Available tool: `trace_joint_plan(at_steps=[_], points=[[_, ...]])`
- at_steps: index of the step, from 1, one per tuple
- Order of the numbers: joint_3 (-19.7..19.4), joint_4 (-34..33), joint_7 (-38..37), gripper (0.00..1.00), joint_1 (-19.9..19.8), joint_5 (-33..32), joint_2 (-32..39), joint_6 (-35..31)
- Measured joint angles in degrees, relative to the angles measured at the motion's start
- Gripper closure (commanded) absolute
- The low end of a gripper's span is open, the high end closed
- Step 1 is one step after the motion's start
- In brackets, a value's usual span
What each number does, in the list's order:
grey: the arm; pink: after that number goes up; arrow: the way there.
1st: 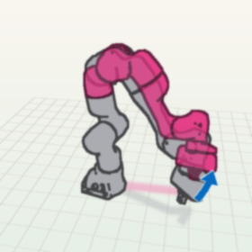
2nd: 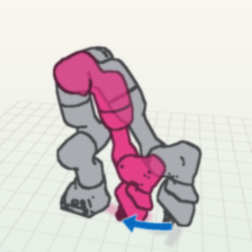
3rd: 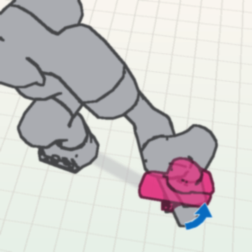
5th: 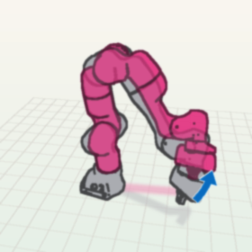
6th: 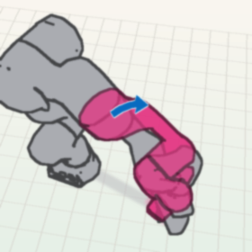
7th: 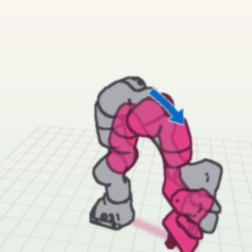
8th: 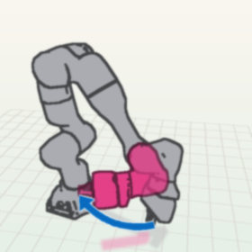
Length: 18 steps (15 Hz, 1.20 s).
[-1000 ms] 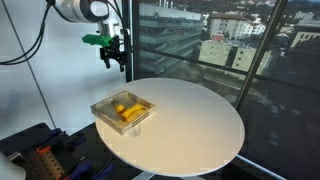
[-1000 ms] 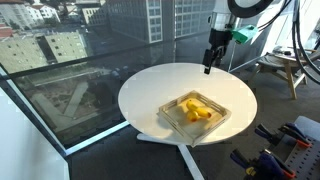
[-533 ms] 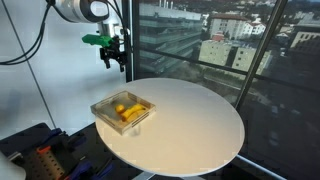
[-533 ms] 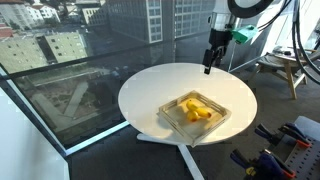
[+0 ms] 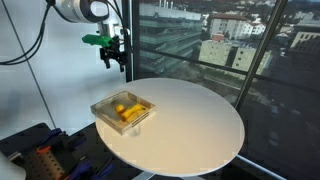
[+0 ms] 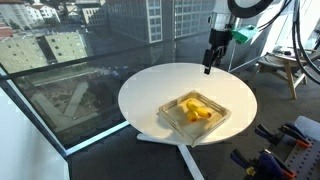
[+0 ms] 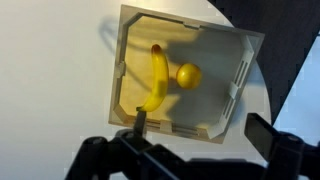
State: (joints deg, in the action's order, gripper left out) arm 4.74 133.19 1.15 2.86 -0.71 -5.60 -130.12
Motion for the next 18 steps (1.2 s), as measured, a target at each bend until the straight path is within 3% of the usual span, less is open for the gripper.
trace_joint_plan(at_steps=[9, 18], points=[[0.0, 0.25, 0.09, 0.0, 0.0, 0.34, -0.54, -1.51], [0.0, 4.53, 0.25, 0.0, 0.81, 2.33, -5.95, -2.64]])
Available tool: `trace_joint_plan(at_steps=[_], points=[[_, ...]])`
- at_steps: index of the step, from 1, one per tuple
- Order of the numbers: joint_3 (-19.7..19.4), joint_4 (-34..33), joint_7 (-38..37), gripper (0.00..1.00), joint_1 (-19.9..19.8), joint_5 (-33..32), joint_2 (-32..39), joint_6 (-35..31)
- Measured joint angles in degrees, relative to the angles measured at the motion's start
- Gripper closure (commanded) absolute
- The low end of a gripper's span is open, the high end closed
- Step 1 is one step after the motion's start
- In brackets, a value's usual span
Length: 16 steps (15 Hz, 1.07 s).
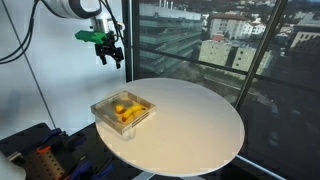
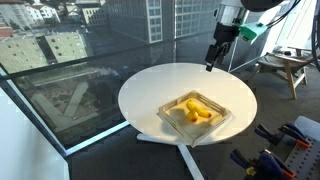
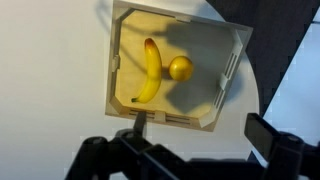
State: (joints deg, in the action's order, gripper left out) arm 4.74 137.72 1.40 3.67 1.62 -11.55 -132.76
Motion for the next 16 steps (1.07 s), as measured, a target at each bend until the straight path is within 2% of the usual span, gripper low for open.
trace_joint_plan(at_steps=[16], points=[[0.0, 7.7, -0.08, 0.0, 0.14, 1.03, -8.29, 1.39]])
